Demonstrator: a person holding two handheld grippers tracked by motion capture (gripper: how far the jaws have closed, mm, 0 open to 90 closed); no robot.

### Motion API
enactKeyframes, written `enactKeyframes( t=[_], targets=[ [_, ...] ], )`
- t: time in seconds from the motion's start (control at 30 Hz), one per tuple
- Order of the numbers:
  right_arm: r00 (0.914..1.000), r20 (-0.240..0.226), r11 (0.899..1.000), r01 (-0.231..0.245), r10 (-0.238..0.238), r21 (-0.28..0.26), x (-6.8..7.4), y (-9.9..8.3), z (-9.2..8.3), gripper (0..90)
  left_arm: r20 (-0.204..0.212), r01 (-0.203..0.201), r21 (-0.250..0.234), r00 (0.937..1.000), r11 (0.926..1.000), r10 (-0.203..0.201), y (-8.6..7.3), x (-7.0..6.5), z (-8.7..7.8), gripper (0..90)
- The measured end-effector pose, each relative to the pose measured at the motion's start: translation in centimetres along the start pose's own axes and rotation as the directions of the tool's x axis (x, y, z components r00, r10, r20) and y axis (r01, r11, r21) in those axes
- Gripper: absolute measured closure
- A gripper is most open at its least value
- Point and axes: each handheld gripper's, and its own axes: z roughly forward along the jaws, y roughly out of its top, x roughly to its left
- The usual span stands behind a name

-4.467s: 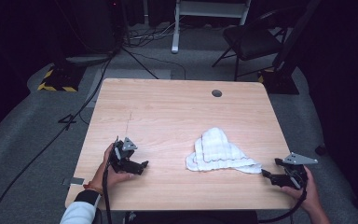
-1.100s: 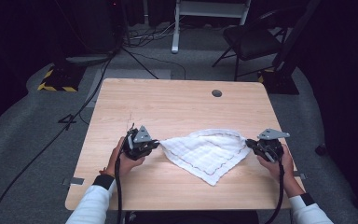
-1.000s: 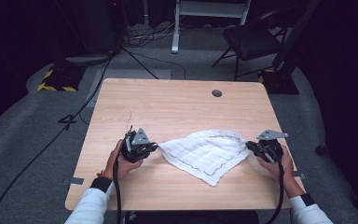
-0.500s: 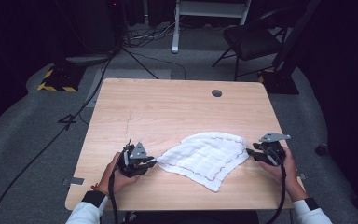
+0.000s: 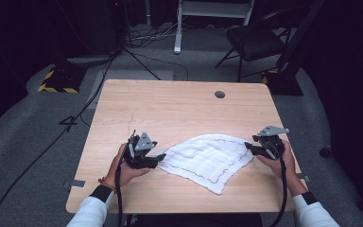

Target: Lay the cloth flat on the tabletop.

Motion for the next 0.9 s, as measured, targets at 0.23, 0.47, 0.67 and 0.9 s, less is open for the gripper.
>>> enactKeyframes(
  t=[0.23,0.47,0.67,0.9],
  targets=[
    [0.9993,0.017,0.998,-0.035,0.035,0.046,-0.5,-1.1,0.6,48.7,0.050,0.027,0.044,0.9983,0.9987,-0.029,1.4,2.1,3.4,50.3],
    [0.9983,0.052,0.997,-0.032,0.029,0.074,-0.9,-1.8,1.4,47.1,0.168,-0.090,0.114,0.9832,0.9893,0.070,1.9,-1.3,5.8,59.6],
    [0.9967,0.081,0.997,-0.013,0.007,0.081,-1.2,-2.0,1.7,46.4,0.278,-0.168,0.131,0.9524,0.9771,0.126,1.7,-4.1,6.5,68.4],
    [0.9969,0.077,0.997,-0.022,0.016,0.076,-1.2,-2.1,1.9,47.1,0.354,-0.223,0.142,0.9212,0.9645,0.161,1.8,-6.9,7.5,64.2]
  ],
)
